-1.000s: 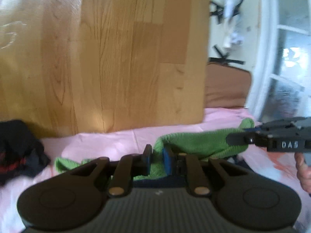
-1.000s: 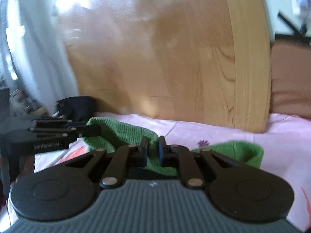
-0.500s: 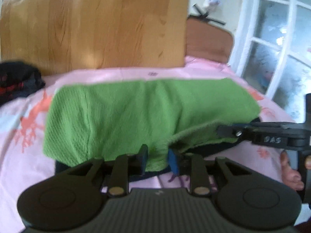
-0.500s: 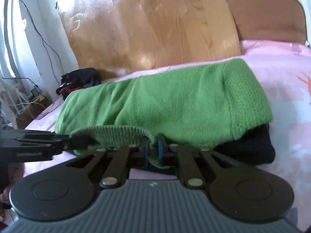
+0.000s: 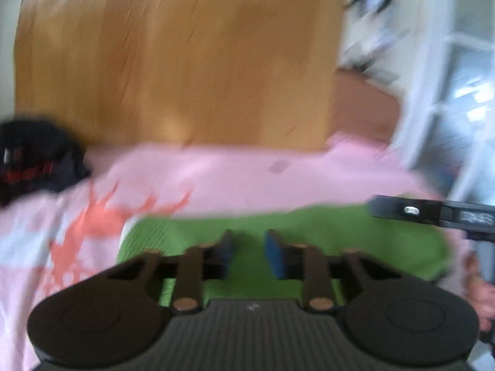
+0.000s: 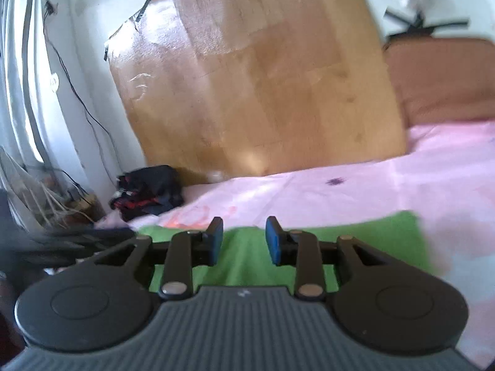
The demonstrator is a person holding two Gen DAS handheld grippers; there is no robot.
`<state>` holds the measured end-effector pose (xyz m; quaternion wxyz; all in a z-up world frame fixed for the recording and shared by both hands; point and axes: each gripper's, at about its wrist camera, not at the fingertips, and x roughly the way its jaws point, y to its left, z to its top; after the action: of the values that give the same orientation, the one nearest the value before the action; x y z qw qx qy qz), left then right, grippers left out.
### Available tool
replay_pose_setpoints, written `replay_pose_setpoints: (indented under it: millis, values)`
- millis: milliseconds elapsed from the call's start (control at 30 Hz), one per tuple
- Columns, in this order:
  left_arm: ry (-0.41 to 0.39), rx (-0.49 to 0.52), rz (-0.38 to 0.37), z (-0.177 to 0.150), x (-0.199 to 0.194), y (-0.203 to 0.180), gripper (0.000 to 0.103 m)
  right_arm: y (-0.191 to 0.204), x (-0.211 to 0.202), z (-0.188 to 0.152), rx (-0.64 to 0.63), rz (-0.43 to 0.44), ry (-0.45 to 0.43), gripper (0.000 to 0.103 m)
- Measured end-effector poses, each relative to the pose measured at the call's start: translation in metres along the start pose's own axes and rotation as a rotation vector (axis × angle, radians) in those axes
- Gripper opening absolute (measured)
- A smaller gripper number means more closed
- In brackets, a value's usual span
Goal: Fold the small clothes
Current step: 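Fold the green collar end over toward the hem and lay it down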
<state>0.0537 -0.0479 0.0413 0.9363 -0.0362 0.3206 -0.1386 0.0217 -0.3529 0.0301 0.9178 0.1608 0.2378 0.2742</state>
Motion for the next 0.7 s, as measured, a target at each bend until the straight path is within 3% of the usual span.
replay_pose_setpoints:
  millis: [33,100,133,200,233,300,333,500,567,633,700]
  values:
    - [0.037,-0.022,0.034,-0.001,0.017,0.006,0.007,-0.005,0.015,-0.003,0.005,-0.021,0.046,0.034]
    - [0.003,-0.042,0.048,-0.003,0.031,0.016,0.006,-0.026,0.045,-0.023,0.007,-0.103,0.157,0.026]
    - [0.003,-0.053,0.048,-0.003,0.033,0.018,0.006,-0.038,0.039,-0.032,0.043,-0.058,0.092,0.022]
    - [0.018,-0.057,0.063,0.0,0.035,0.014,0.006,-0.059,0.032,-0.032,0.181,-0.02,0.091,0.003]
    - [0.021,-0.045,0.075,0.001,0.034,0.012,0.006,-0.065,0.027,-0.033,0.203,-0.015,0.087,0.001]
    - [0.034,-0.058,0.074,0.0,0.023,0.008,0.006,-0.065,0.012,-0.038,0.184,-0.018,0.061,0.001]
    - [0.038,-0.086,0.05,0.002,0.015,0.008,0.012,-0.064,0.004,-0.042,0.175,-0.022,0.052,0.001]
    - [-0.044,-0.079,-0.133,0.006,-0.018,-0.022,0.021,-0.089,-0.032,-0.056,0.263,0.038,-0.019,0.012]
    - [-0.039,-0.045,-0.194,0.011,-0.009,-0.04,0.025,-0.094,-0.042,-0.058,0.319,0.051,-0.061,0.013]
    - [-0.009,-0.023,-0.203,0.011,0.011,-0.054,0.027,-0.103,-0.044,-0.058,0.391,0.059,-0.088,0.014]
    - [0.085,-0.035,-0.183,0.004,0.045,-0.058,0.029,-0.114,-0.045,-0.06,0.465,0.068,-0.104,0.013]
